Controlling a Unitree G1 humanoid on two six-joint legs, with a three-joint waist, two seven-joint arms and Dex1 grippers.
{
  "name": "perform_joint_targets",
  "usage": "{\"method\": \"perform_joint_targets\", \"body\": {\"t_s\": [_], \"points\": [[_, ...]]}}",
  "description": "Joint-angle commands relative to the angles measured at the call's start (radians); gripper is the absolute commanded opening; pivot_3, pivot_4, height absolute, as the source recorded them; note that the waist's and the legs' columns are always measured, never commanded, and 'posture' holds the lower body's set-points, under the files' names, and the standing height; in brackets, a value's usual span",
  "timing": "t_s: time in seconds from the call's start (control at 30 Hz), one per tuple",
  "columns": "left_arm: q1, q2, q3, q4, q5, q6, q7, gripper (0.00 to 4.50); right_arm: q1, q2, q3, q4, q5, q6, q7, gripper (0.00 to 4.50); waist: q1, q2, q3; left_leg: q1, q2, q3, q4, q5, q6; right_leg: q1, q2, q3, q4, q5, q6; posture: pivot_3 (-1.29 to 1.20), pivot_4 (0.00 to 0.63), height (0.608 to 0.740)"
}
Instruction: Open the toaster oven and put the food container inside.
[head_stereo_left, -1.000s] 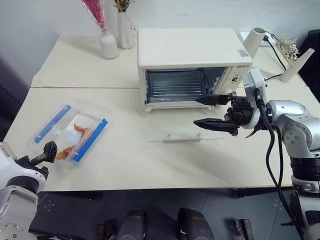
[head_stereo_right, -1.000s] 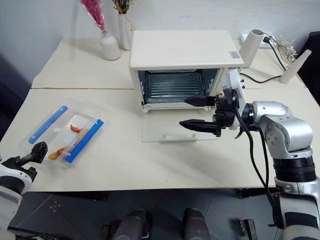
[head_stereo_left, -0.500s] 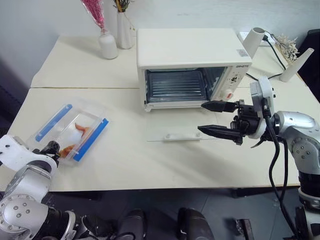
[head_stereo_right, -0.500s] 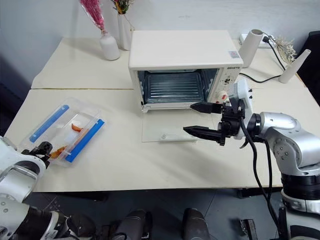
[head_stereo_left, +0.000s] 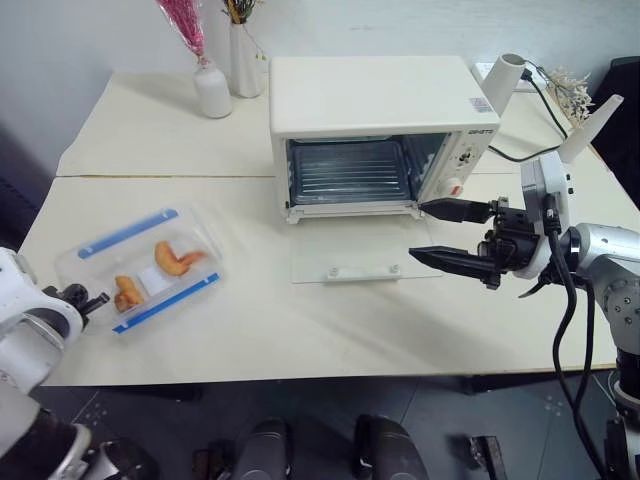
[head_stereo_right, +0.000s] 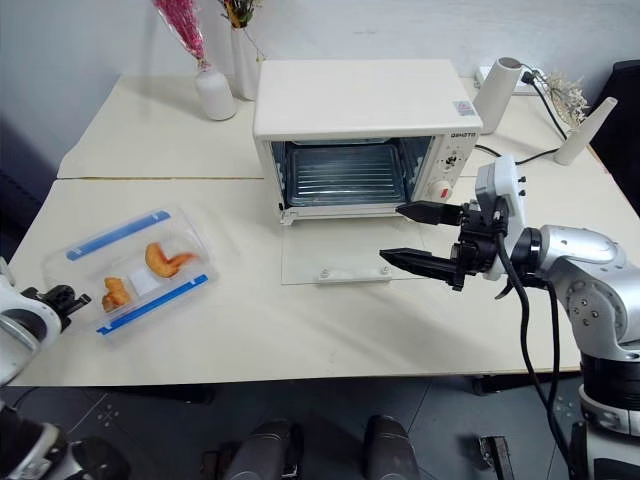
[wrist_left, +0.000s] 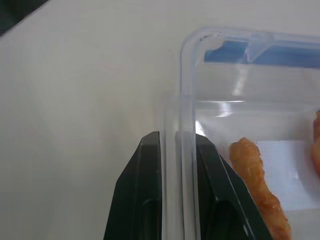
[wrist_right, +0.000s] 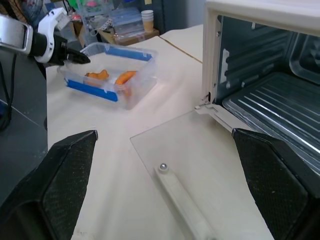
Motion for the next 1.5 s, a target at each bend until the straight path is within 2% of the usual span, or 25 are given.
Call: {"method": "perform_joint_targets", "body": {"t_s": [0.03, 0.2, 0.3, 0.63, 0.87, 1.0, 1.17, 1.33, 1.5], "points": [[0.003, 0.097, -0.037, 0.030, -0.049, -0.009, -0.069, 0.77, 0.006, -0.025, -0.055, -0.026, 0.035, 0.005, 0.002, 4.50, 0.001, 0.000, 0.000, 0.000, 0.000, 0.000, 0.000, 0.000, 0.000, 0.000, 0.000, 0.000, 0.000, 0.000, 0.000, 0.00, 0.150, 0.740], [-0.025, 0.233, -0.125, 0.082, -0.111, -0.009, -0.178, 0.77, 0.024, -0.028, -0.070, -0.034, 0.044, 0.011, -0.007, 4.50, 0.003, 0.000, 0.000, -0.001, 0.000, 0.000, 0.000, 0.000, 0.000, 0.000, -0.001, 0.000, 0.000, 0.000, 0.000, 0.00, 0.150, 0.740], [-0.093, 0.256, -0.171, 0.104, -0.144, -0.009, -0.244, 0.77, 0.035, -0.028, -0.077, -0.037, 0.042, 0.011, -0.008, 4.50, 0.003, 0.000, 0.000, -0.001, 0.000, 0.000, 0.000, 0.000, 0.000, 0.000, -0.001, 0.000, 0.000, 0.000, 0.000, 0.00, 0.150, 0.740], [-0.209, 0.187, -0.275, 0.118, -0.308, -0.009, -0.283, 0.77, 0.108, -0.081, -0.159, -0.049, 0.051, 0.021, -0.019, 4.50, 0.001, -0.002, 0.001, -0.001, 0.000, 0.001, -0.001, 0.000, 0.000, 0.000, 0.000, 0.000, -0.001, 0.000, 0.000, 0.00, 0.150, 0.740], [-0.337, 0.118, -0.446, 0.169, -0.330, -0.009, -0.240, 0.77, 0.173, -0.078, -0.215, -0.081, 0.065, 0.020, -0.063, 4.50, 0.007, -0.002, 0.001, -0.001, -0.001, 0.002, 0.000, 0.000, 0.000, 0.000, 0.000, 0.000, 0.000, 0.000, 0.000, 0.00, 0.150, 0.740], [-0.449, 0.036, -0.581, 0.220, -0.303, -0.009, -0.258, 0.77, 0.223, -0.074, -0.256, -0.120, 0.082, 0.023, -0.096, 4.50, 0.010, -0.003, 0.001, -0.001, -0.001, 0.001, 0.000, 0.000, 0.000, 0.000, -0.001, 0.000, 0.000, 0.000, 0.001, 0.00, 0.150, 0.740], [-0.544, -0.049, -0.681, 0.292, -0.207, -0.024, -0.280, 0.77, 0.276, -0.078, -0.311, -0.153, 0.106, 0.026, -0.138, 4.50, 0.007, -0.003, 0.001, -0.001, -0.001, 0.005, 0.000, 0.000, 0.000, 0.000, 0.000, 0.000, -0.001, 0.000, 0.001, 0.00, 0.150, 0.740], [-0.604, -0.118, -0.806, 0.396, -0.071, -0.127, -0.334, 0.77, 0.328, -0.072, -0.356, -0.187, 0.130, 0.030, -0.179, 4.50, 0.005, -0.003, 0.001, -0.001, -0.001, 0.011, 0.000, 0.001, 0.000, 0.000, 0.001, 0.000, -0.001, 0.000, 0.001, 0.00, 0.150, 0.740], [-0.630, -0.191, -0.860, 0.498, 0.050, -0.225, -0.360, 0.77, 0.362, -0.064, -0.374, -0.214, 0.147, 0.027, -0.212, 4.50, 0.006, -0.003, 0.001, -0.001, 0.000, 0.011, 0.000, 0.001, 0.000, 0.000, 0.001, 0.000, -0.001, 0.000, 0.001, 0.00, 0.150, 0.740]]}}
